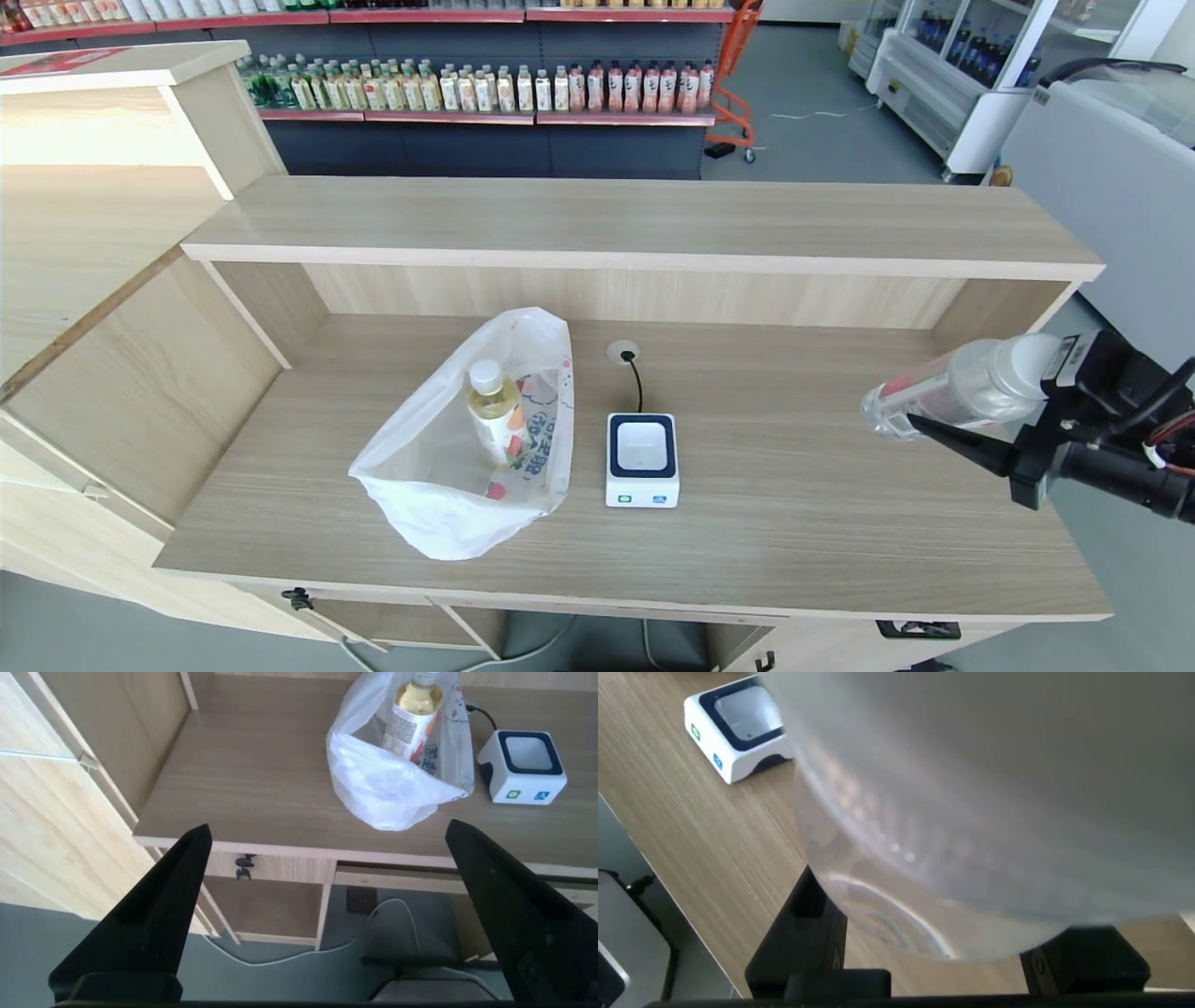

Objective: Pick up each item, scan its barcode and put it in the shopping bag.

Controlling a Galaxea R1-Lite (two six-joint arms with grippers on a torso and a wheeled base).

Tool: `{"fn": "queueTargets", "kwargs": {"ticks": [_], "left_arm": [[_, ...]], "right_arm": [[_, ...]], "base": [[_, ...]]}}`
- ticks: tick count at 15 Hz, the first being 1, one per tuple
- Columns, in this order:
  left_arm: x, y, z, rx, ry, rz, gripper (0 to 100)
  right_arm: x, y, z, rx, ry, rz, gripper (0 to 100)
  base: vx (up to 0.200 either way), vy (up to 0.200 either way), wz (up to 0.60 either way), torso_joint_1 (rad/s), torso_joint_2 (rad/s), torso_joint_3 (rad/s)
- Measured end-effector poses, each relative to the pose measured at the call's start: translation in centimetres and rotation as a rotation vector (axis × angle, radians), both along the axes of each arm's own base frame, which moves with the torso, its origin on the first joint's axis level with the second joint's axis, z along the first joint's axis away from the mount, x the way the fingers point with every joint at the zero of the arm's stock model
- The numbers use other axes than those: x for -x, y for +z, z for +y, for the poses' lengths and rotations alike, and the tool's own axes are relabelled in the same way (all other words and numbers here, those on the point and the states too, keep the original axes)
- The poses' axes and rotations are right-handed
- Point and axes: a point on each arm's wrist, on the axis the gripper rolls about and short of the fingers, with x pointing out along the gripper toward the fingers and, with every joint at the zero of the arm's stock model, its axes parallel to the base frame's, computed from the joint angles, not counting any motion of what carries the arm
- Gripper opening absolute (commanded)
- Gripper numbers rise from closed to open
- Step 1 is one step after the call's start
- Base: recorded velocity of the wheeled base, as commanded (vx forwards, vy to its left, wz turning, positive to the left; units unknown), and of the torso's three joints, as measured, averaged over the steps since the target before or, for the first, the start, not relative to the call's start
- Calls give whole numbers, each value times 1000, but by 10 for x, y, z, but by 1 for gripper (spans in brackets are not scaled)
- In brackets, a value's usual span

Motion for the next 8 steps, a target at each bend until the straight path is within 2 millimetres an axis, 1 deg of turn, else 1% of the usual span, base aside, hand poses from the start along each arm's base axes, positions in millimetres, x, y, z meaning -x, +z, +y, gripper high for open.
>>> {"fn": "queueTargets", "kwargs": {"ticks": [8], "left_arm": [[0,0,0,-2,0,0,100]], "right_arm": [[-22,-14,0,21,30,43,0]], "base": [[0,200,0,4,2,1]]}}
